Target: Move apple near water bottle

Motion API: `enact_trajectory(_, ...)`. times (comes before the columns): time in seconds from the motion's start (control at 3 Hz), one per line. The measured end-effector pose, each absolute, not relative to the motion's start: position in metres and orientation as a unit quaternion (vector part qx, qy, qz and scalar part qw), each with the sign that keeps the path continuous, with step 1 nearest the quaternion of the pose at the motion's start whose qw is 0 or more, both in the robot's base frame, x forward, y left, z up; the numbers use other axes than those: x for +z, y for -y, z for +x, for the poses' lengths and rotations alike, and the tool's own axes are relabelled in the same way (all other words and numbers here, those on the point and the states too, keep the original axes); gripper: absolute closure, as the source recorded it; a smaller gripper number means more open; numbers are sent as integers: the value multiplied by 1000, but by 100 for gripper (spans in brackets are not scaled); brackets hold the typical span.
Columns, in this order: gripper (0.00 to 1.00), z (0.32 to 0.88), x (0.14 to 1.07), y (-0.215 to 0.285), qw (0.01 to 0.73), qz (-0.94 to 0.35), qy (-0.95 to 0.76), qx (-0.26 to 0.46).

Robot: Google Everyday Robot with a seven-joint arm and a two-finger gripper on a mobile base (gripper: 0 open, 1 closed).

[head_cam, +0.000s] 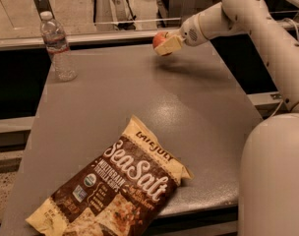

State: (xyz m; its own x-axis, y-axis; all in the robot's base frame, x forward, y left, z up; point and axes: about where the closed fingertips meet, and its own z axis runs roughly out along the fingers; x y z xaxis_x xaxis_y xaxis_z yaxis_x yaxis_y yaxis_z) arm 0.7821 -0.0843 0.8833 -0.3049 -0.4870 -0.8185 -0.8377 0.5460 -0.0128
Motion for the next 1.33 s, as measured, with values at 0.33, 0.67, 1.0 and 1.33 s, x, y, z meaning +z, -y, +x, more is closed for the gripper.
enact_trajectory(0.33,100,754,918,85,419,-474,-745,212)
enact_trajectory(0.67,100,754,917,80,418,-477,-743,215)
enact_trajectory(1.0,100,749,915,49,411,-500,-728,227)
enact_trajectory(1.33,100,735,918,15,407,-526,-707,241)
